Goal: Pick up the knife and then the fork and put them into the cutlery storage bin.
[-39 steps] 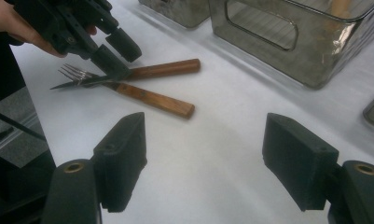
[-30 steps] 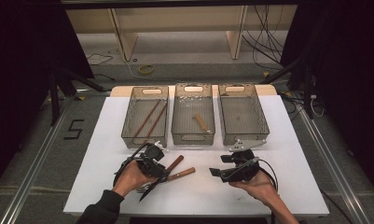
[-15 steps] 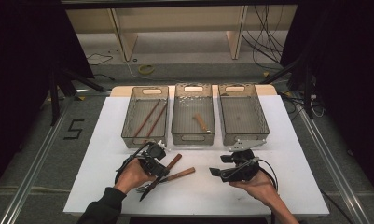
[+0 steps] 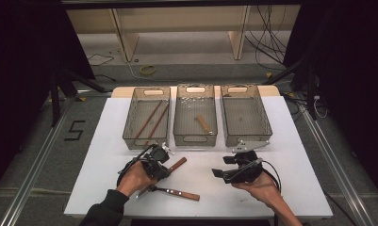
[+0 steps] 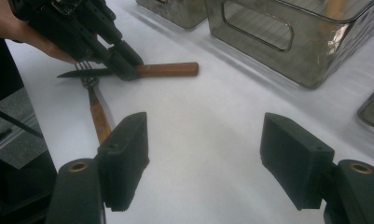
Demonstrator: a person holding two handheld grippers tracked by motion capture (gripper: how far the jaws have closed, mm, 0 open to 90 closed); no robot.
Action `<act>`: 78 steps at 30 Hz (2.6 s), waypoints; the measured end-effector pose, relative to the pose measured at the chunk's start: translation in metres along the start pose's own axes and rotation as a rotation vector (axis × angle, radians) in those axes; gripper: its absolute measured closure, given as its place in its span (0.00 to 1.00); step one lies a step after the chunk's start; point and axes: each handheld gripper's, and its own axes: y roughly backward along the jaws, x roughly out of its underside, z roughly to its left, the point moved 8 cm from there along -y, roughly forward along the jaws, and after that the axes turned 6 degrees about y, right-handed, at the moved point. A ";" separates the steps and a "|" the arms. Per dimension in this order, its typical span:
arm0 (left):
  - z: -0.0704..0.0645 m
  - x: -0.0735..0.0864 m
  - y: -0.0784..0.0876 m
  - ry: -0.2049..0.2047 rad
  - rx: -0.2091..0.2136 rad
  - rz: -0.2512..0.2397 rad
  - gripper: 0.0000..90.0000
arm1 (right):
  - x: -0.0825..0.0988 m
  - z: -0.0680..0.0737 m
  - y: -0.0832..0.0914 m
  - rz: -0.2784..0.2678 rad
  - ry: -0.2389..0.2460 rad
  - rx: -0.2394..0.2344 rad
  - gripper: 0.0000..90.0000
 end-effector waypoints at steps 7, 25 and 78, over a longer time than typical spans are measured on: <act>-0.001 0.000 0.001 -0.022 -0.008 -0.005 0.85 | 0.000 0.000 0.000 0.002 0.000 -0.002 0.37; -0.039 -0.006 0.027 -0.163 0.115 -0.036 0.85 | -0.008 0.007 0.003 -0.028 0.047 -0.016 0.37; -0.118 0.001 0.039 -0.452 0.277 -0.001 0.85 | 0.025 0.072 -0.028 0.263 0.646 -0.248 0.73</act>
